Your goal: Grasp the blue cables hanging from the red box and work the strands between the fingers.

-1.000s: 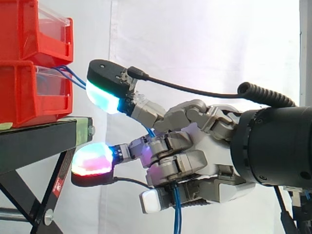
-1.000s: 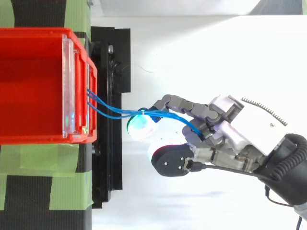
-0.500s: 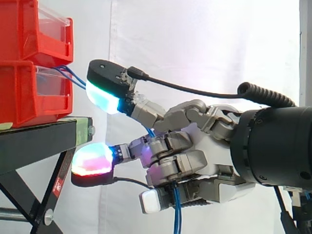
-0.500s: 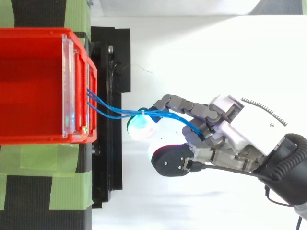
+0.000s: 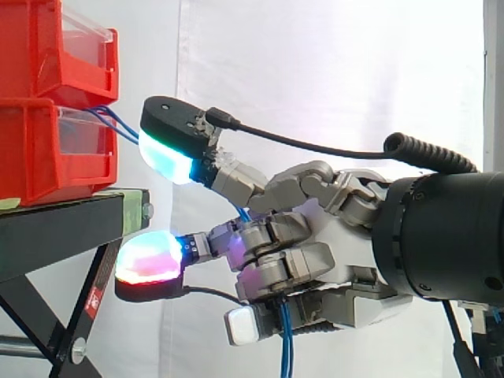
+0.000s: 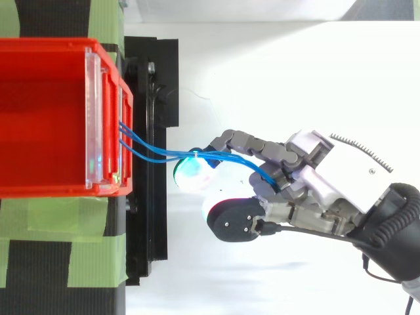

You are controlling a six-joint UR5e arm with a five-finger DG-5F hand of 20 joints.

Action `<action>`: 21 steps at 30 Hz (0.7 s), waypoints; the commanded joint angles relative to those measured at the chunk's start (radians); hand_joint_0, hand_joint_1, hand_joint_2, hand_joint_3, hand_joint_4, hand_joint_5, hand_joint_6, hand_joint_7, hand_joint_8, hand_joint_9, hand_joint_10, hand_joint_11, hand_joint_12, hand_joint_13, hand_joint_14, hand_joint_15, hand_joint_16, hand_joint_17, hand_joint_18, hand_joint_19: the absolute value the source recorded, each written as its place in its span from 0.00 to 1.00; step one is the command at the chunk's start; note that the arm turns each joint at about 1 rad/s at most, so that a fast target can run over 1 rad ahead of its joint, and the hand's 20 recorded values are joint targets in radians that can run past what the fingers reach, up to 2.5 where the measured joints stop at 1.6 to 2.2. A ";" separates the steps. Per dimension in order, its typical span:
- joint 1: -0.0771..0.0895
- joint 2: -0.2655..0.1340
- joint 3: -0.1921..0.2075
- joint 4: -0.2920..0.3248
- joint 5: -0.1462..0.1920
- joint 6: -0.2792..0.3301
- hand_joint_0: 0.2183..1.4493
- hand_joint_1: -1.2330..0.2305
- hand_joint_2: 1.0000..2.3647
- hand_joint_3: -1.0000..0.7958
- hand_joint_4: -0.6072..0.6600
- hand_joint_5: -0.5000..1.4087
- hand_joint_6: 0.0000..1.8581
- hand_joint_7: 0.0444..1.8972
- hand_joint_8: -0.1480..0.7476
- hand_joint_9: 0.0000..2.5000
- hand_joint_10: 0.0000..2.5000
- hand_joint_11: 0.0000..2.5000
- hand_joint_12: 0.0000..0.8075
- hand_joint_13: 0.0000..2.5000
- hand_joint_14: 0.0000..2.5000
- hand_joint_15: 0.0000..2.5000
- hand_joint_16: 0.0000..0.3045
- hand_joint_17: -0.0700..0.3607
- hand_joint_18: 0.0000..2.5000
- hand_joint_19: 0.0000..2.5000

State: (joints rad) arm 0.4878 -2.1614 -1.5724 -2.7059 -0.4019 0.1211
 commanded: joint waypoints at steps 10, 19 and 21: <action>0.000 0.000 0.000 0.000 0.000 0.000 0.41 0.44 0.00 0.01 0.76 0.40 0.00 0.64 0.75 0.78 1.00 1.00 0.77 0.79 1.00 0.65 0.81 0.59 1.00 0.23; 0.000 0.000 0.000 0.000 0.000 0.000 0.41 0.44 0.00 0.01 0.75 0.40 0.00 0.63 0.75 0.78 1.00 1.00 0.77 0.79 1.00 0.65 0.81 0.59 1.00 0.23; 0.000 0.000 0.000 0.002 0.000 0.000 0.41 0.44 0.00 0.01 0.75 0.39 0.00 0.63 0.75 0.78 1.00 1.00 0.77 0.79 1.00 0.65 0.81 0.59 1.00 0.23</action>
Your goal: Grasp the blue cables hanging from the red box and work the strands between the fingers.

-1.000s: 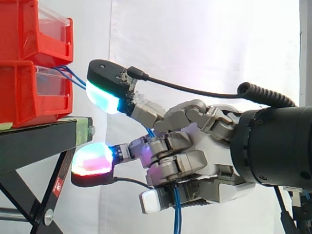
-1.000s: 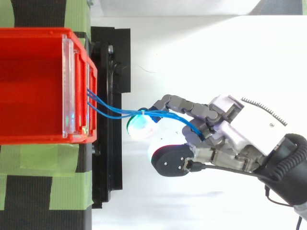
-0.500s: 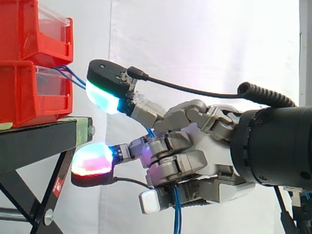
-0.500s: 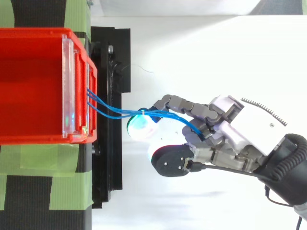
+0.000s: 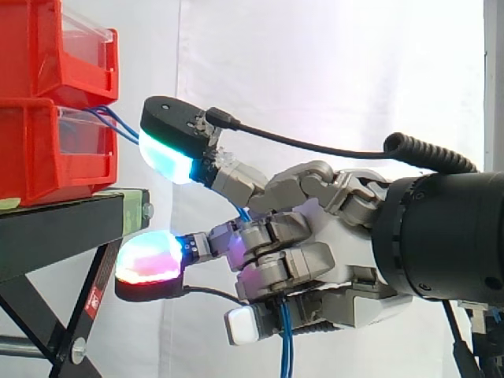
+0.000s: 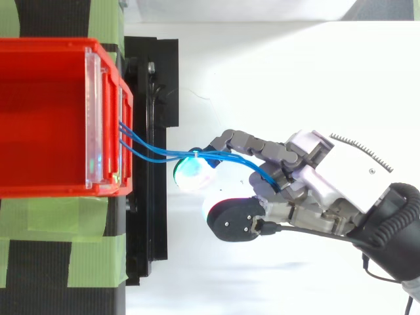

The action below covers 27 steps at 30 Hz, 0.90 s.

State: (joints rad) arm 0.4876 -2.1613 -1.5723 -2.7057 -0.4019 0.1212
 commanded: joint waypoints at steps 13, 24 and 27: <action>0.000 0.000 0.000 0.000 0.000 0.000 0.42 0.42 0.00 0.00 0.70 0.39 0.00 0.65 0.75 0.78 1.00 1.00 0.77 0.79 1.00 0.65 0.81 0.59 1.00 0.23; 0.000 0.000 0.000 0.000 0.000 0.000 0.43 0.42 0.00 0.00 0.69 0.39 0.00 0.65 0.75 0.78 1.00 1.00 0.77 0.79 1.00 0.65 0.81 0.59 1.00 0.23; 0.000 0.000 0.000 0.000 0.000 0.000 0.43 0.42 0.00 0.00 0.68 0.39 0.00 0.66 0.75 0.78 1.00 1.00 0.77 0.79 1.00 0.65 0.81 0.59 1.00 0.23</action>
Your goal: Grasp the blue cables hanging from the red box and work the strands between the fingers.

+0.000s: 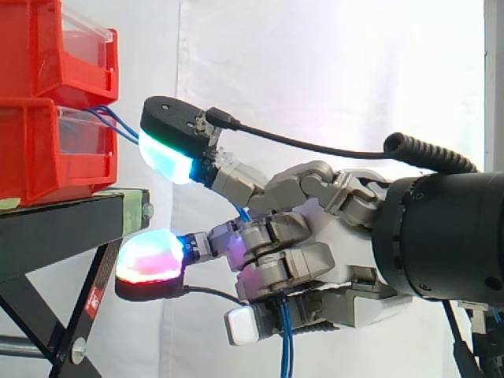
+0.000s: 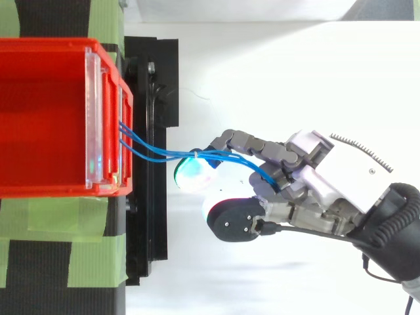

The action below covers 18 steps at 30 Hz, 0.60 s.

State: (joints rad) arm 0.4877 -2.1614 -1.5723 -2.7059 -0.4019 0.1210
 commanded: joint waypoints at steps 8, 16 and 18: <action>0.000 0.000 0.008 -0.002 0.000 0.003 0.43 0.42 0.00 0.00 0.68 0.39 0.00 0.65 0.75 0.78 1.00 1.00 0.77 0.79 1.00 0.65 0.81 0.59 1.00 0.23; -0.015 0.000 0.094 -0.081 0.003 -0.014 0.43 0.42 0.00 0.00 0.68 0.39 0.00 0.66 0.75 0.78 1.00 1.00 0.77 0.79 1.00 0.65 0.81 0.59 1.00 0.23; -0.021 0.000 0.129 -0.132 0.006 -0.014 0.43 0.42 0.00 0.00 0.68 0.39 0.00 0.66 0.75 0.78 1.00 1.00 0.77 0.79 1.00 0.65 0.81 0.59 1.00 0.23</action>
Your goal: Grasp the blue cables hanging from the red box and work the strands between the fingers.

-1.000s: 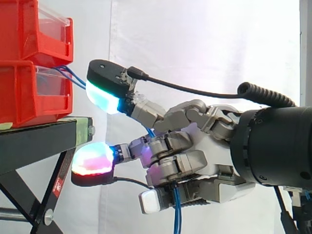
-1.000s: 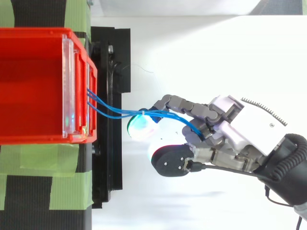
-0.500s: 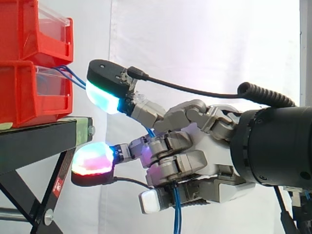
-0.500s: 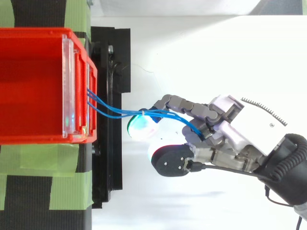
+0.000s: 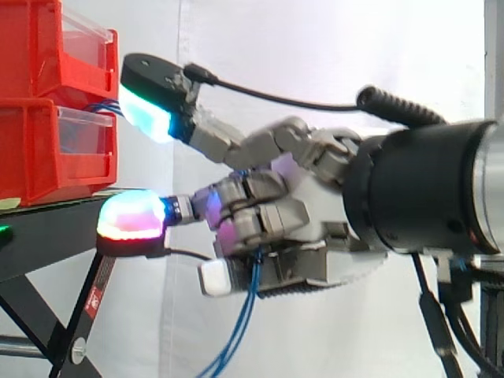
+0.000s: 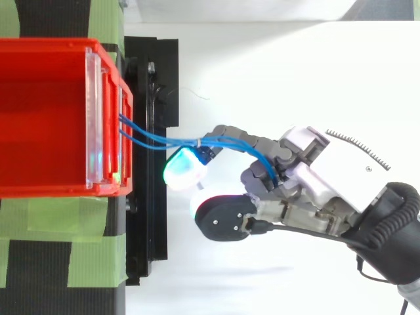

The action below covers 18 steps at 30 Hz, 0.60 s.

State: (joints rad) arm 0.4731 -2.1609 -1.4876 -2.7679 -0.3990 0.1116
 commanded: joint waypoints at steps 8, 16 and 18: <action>-0.022 0.000 0.115 -0.133 0.022 -0.001 0.44 0.42 0.00 0.01 0.67 0.39 0.00 0.67 0.75 0.78 1.00 1.00 0.77 0.79 1.00 0.65 0.81 0.59 1.00 0.23; -0.031 0.001 0.127 -0.142 0.022 0.003 0.45 0.42 0.00 0.02 0.68 0.40 0.00 0.67 0.75 0.78 1.00 1.00 0.77 0.79 1.00 0.65 0.81 0.59 1.00 0.23; -0.033 0.001 0.127 -0.142 0.022 0.003 0.45 0.42 0.00 0.02 0.68 0.40 0.00 0.67 0.75 0.78 1.00 1.00 0.77 0.79 1.00 0.65 0.81 0.59 1.00 0.23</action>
State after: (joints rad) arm 0.4436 -2.1602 -1.3613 -2.9092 -0.3774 0.1135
